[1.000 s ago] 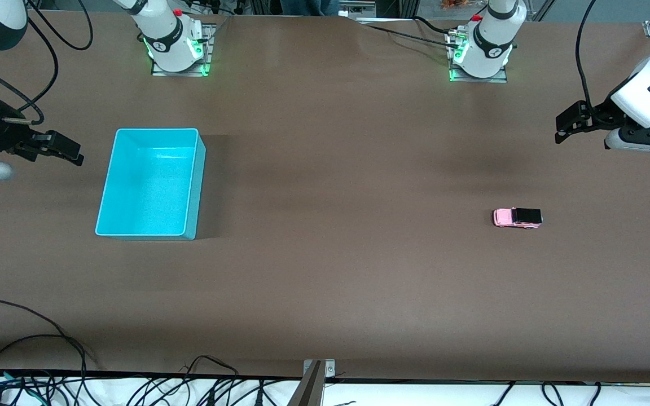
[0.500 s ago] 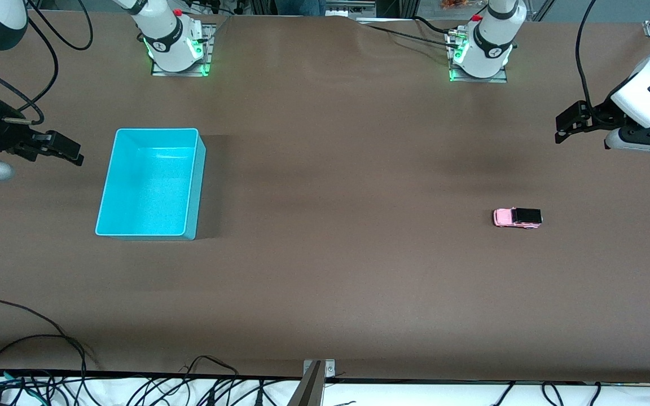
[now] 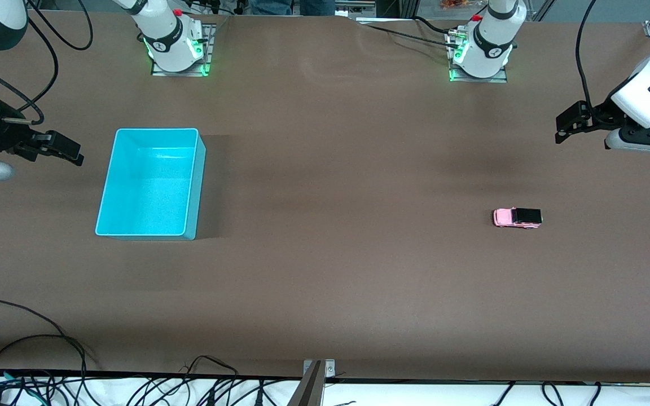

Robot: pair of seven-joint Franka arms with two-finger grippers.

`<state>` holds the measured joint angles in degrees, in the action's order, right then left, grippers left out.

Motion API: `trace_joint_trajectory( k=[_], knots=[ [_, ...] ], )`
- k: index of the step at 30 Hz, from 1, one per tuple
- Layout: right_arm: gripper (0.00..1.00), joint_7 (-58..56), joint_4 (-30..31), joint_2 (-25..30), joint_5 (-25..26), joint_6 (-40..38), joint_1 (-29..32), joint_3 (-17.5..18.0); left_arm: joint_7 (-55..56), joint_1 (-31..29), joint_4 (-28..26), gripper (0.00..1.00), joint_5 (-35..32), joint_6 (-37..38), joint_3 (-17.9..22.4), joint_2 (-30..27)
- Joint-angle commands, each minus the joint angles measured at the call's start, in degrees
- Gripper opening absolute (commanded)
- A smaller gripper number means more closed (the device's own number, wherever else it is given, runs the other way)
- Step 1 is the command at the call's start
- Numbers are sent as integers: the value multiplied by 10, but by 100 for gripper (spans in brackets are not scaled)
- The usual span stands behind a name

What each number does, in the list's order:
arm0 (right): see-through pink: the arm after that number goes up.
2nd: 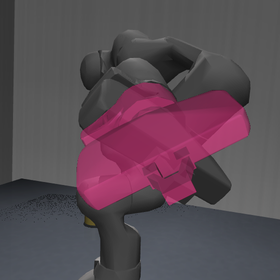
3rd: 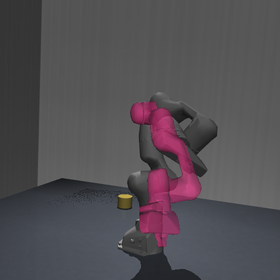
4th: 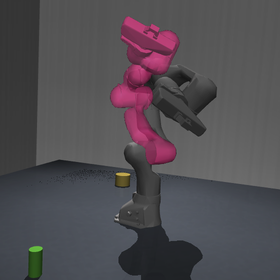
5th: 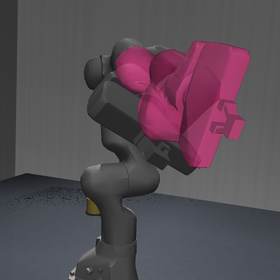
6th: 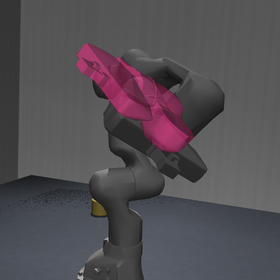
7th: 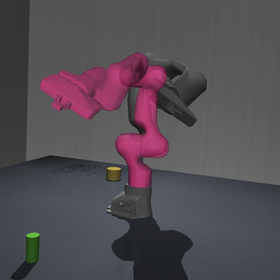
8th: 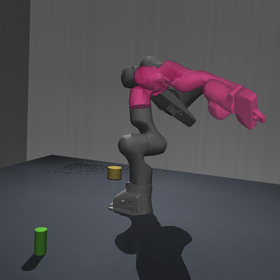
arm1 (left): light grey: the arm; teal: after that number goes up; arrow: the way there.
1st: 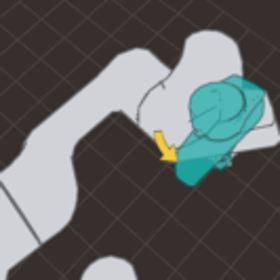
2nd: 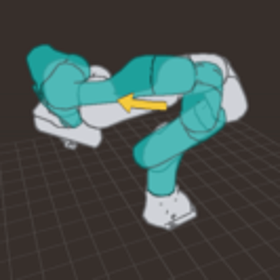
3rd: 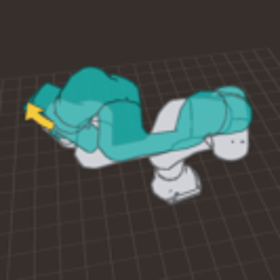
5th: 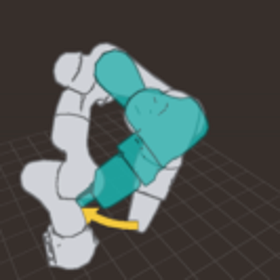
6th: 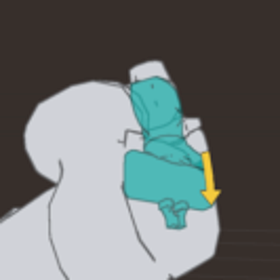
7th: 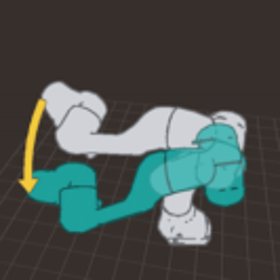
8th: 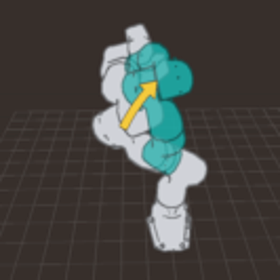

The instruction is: Wind and store pink jeep toy

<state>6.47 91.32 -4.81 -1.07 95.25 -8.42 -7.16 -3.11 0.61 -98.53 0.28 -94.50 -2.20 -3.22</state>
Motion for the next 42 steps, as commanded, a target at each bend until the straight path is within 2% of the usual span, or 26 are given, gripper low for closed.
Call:
trace_joint_trajectory(
  k=[1,13,27,35,42],
  knots=[
    [100,-5,-9,0,2,-10,2,0,-10,-7,11,100,5,10,-4,3],
    [100,-5,-9,0,2,-10,2,0,-11,-6,11,100,5,9,-4,5],
    [100,-5,-9,0,2,-10,2,0,-15,-10,25,100,6,9,-2,35],
    [100,-5,-9,0,2,-10,2,0,-18,-10,26,100,5,9,-2,95],
    [100,-5,-9,0,2,-10,2,0,-118,-9,29,100,6,6,-1,111]
  ],
)
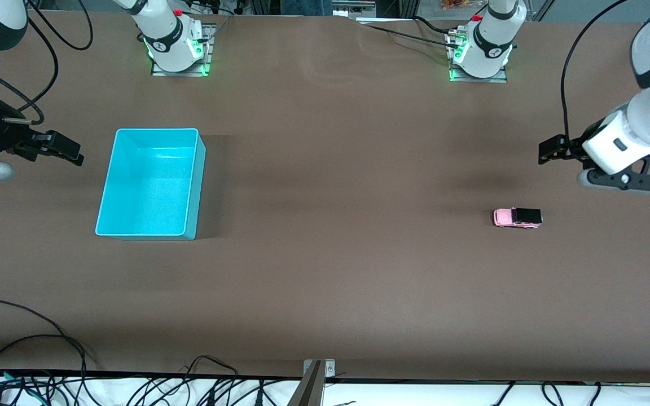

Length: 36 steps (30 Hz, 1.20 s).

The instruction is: Wind and store pink jeep toy

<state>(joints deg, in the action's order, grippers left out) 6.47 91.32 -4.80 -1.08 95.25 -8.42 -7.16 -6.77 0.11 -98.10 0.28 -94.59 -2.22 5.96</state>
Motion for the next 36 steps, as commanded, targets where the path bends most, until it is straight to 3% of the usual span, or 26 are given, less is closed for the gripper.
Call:
trace_joint_trajectory(
  k=[1,5,16,30,36],
  knots=[
    [100,-5,-9,0,2,-10,2,0,-100,-5,29,100,6,7,-1,26],
    [100,-5,-9,0,2,-10,2,0,-192,-11,68,100,5,7,0,52],
    [100,-5,-9,0,2,-10,2,0,-391,-31,71,100,-11,-17,0,86],
    [100,-5,-9,0,2,-10,2,0,-706,-56,48,100,-31,-98,-1,166],
    [100,-5,-9,0,2,-10,2,0,-780,-58,6,100,-58,-169,-2,179]
  ],
)
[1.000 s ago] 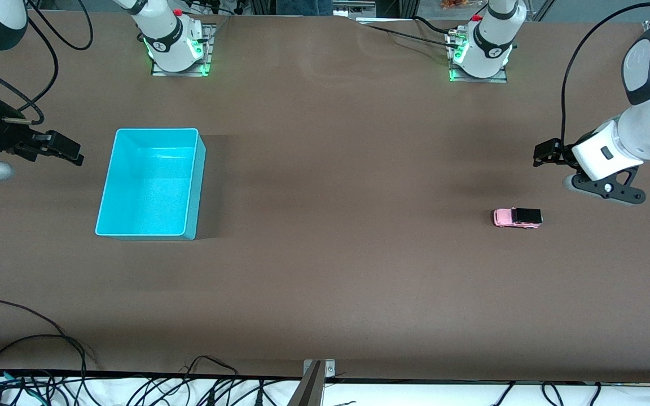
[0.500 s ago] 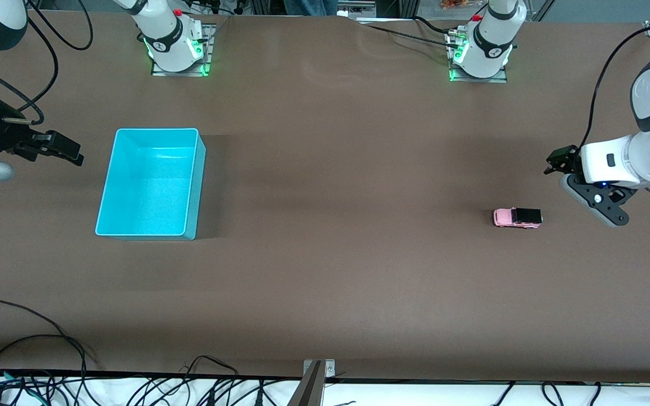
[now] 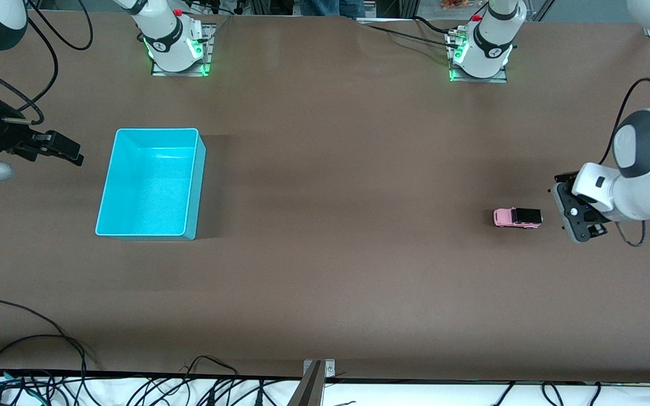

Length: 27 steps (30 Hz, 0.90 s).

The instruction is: Wind and store pink jeep toy

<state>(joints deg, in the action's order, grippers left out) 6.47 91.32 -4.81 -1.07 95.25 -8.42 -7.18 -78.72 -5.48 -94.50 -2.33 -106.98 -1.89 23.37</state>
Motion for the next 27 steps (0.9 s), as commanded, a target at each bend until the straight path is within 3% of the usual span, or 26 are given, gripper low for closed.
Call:
trace_joint_trajectory(
  k=[1,14,21,27],
  knots=[
    [100,-5,-9,0,2,-10,2,0,-64,-2,-41,100,-34,-60,-5,4],
    [100,-5,-9,0,2,-10,2,0,-109,-6,-170,100,-36,-210,-4,5],
    [100,-5,-9,0,2,-10,2,0,-110,-7,-183,100,-67,-221,-5,14],
    [100,-5,-9,0,2,-10,2,0,-110,-7,-219,100,-69,-273,-5,19]
  ],
)
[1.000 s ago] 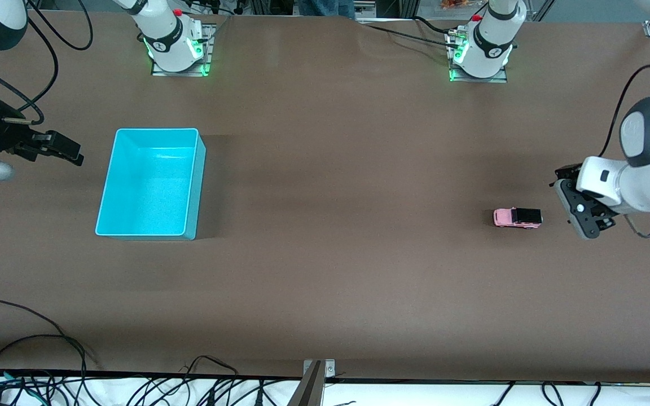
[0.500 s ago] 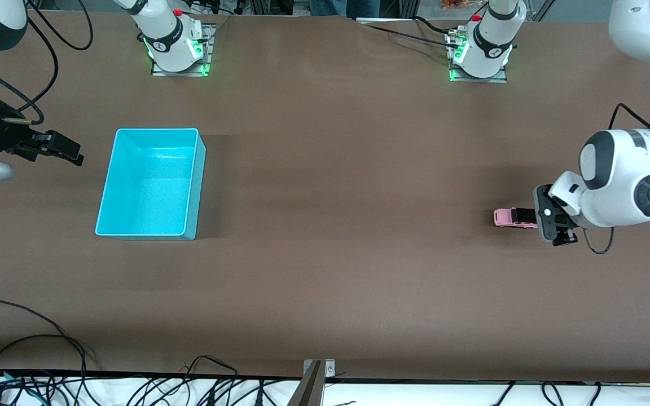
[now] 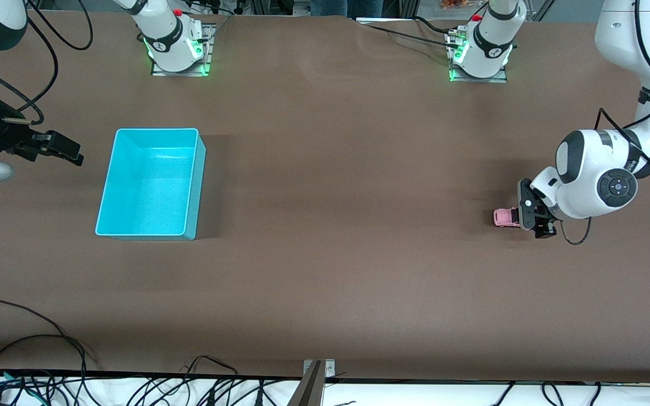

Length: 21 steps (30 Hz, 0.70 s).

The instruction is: Wind and store pink jeep toy

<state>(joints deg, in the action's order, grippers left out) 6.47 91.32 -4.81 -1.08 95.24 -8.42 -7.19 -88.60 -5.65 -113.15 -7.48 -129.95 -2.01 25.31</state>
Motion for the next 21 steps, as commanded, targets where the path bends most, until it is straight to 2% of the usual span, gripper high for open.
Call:
trace_joint_trajectory(
  k=[1,7,9,11,13,17,18,21],
  knots=[
    [100,-5,-9,0,2,-10,2,0,-11,-5,-39,100,-18,-52,-4,2],
    [100,-5,-9,0,2,-10,2,0,-12,-6,-45,100,-34,-68,-4,5],
    [100,-5,-9,0,2,-10,2,0,-11,-5,-45,95,-51,-72,-4,5],
    [100,-5,-9,0,2,-10,2,0,-12,-5,-45,81,-58,-82,-4,5],
    [100,-5,-9,0,2,-10,2,0,-16,-6,-45,61,-65,-87,-4,6],
    [100,-5,-9,0,2,-10,2,0,-18,-5,-45,30,-77,-87,-4,11],
    [100,-5,-9,0,2,-10,2,0,-18,-5,-45,25,-79,-87,-4,12],
    [100,-5,-9,0,2,-10,2,0,-18,-5,-44,23,-79,-95,-4,21]
  ],
)
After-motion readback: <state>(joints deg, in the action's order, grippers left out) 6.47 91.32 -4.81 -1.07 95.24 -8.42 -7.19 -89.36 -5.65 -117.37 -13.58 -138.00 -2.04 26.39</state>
